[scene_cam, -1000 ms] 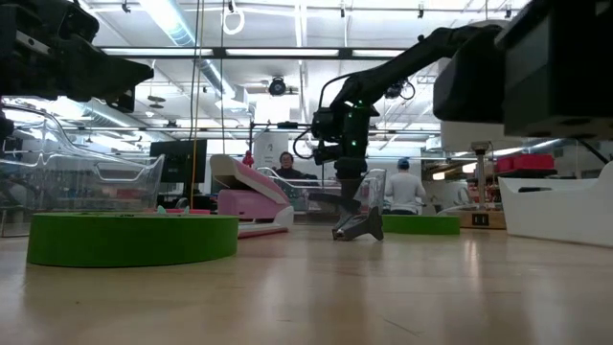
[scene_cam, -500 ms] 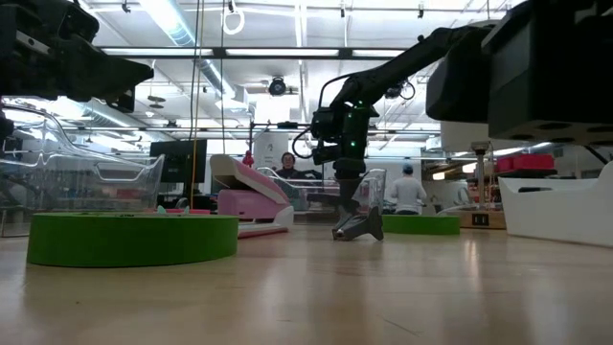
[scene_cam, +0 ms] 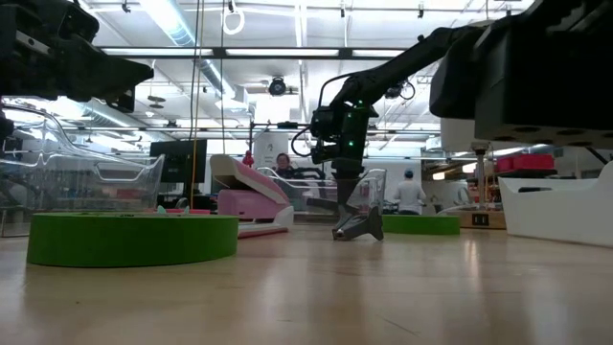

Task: Pick and place Stapler, Stapler remover, tape
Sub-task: Put the black stapler into the top transparent bin, then put the top green tape into the bottom transparent bin

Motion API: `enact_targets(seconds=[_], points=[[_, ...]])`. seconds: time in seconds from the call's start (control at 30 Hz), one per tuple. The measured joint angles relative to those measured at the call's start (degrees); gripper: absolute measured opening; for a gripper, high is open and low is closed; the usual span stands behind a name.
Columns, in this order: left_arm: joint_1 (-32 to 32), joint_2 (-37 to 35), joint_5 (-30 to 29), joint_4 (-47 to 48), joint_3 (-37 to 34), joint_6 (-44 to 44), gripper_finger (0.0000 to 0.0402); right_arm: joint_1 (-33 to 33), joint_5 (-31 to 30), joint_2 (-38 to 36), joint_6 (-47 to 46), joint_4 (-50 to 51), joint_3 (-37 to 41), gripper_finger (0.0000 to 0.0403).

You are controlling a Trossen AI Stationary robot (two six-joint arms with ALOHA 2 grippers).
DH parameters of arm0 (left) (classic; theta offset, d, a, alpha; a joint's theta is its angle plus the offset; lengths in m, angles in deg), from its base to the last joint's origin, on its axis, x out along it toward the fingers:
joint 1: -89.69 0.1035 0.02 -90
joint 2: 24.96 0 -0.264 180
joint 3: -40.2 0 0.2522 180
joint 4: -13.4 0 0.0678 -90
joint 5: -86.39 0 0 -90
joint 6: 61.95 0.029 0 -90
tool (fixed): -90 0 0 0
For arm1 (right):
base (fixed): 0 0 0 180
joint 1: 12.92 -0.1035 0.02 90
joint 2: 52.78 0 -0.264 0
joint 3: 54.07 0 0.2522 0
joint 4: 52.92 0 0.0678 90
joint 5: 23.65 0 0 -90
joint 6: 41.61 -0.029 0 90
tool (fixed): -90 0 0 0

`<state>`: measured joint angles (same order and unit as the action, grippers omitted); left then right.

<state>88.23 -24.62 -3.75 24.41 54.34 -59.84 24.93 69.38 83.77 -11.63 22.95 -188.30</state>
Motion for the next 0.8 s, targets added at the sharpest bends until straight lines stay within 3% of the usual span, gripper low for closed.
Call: enact_targets(seconds=[0.27,0.53,0.8], points=[[0.0,0.0,0.0,0.0,0.0,0.0,0.0018,-0.4,-1.0,-1.6,0.4,2.2,0.0,0.0256],[0.0,0.0,0.0,0.0,0.0,0.0,0.0018,-1.3,-5.0,-6.9,1.4,2.6,0.0,0.0261],[0.0,0.0,0.0,0.0,0.0,0.0,0.0018,-3.1,-5.3,-12.2,1.6,3.2,0.0,0.0261]])
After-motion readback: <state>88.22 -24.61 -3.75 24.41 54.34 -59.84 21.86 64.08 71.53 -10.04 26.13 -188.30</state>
